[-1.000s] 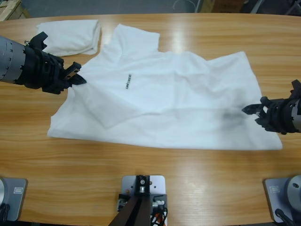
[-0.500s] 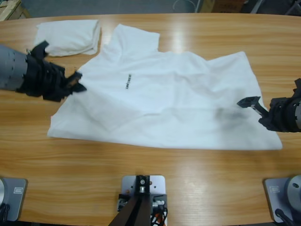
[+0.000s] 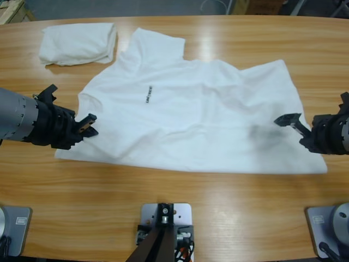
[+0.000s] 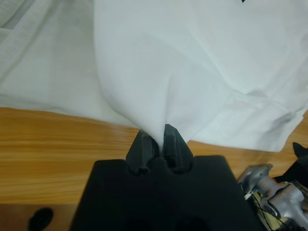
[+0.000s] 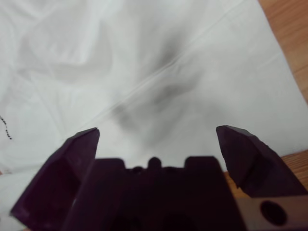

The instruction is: Fold clothes

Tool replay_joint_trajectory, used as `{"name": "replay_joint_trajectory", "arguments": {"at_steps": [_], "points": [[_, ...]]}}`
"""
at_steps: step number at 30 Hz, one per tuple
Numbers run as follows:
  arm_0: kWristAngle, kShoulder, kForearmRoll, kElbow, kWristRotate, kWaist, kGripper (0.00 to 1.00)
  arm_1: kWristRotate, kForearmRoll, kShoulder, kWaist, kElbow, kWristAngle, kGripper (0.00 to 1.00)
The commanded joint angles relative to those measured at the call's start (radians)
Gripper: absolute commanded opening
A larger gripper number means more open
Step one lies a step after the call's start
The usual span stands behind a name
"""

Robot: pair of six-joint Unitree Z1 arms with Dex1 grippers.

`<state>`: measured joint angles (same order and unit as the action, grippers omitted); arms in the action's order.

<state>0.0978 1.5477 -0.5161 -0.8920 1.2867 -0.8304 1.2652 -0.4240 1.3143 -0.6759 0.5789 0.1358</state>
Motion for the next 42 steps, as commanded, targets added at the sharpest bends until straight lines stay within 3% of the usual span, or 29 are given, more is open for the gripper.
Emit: {"name": "replay_joint_trajectory", "arguments": {"at_steps": [1, 11, 19, 30, 31, 32, 33, 35, 42], "points": [[-0.024, 0.104, 0.018, 0.031, 0.008, -0.009, 0.000, -0.019, 0.017, -0.026, -0.016, -0.045, -0.029, 1.000], [-0.046, 0.169, 0.039, 0.036, 0.029, -0.020, 0.000, -0.057, 0.045, -0.037, -0.016, -0.063, -0.056, 1.000], [-0.045, 0.184, 0.039, 0.056, 0.106, -0.082, 0.000, -0.061, 0.050, -0.035, -0.016, -0.067, -0.056, 1.000], [-0.102, 0.192, 0.042, 0.061, 0.133, -0.075, 0.000, -0.076, 0.076, -0.037, -0.016, -0.083, -0.064, 1.000], [-0.102, 0.192, 0.047, 0.062, 0.127, -0.072, 0.051, -0.076, 0.076, -0.037, -0.016, -0.084, -0.064, 1.000], [-0.101, 0.191, 0.047, 0.061, 0.124, -0.069, 0.608, -0.076, 0.076, -0.037, -0.016, -0.085, -0.064, 1.000], [-0.101, 0.186, 0.042, 0.062, 0.123, -0.065, 0.938, -0.076, 0.076, -0.036, -0.016, -0.085, -0.064, 1.000], [-0.098, 0.149, 0.029, 0.080, 0.123, -0.065, 0.997, -0.076, 0.077, -0.034, -0.016, -0.085, -0.063, 1.000], [-0.089, -0.017, -0.007, 0.149, 0.126, -0.071, 0.990, -0.077, 0.082, -0.036, -0.016, -0.086, -0.064, 1.000]]}}
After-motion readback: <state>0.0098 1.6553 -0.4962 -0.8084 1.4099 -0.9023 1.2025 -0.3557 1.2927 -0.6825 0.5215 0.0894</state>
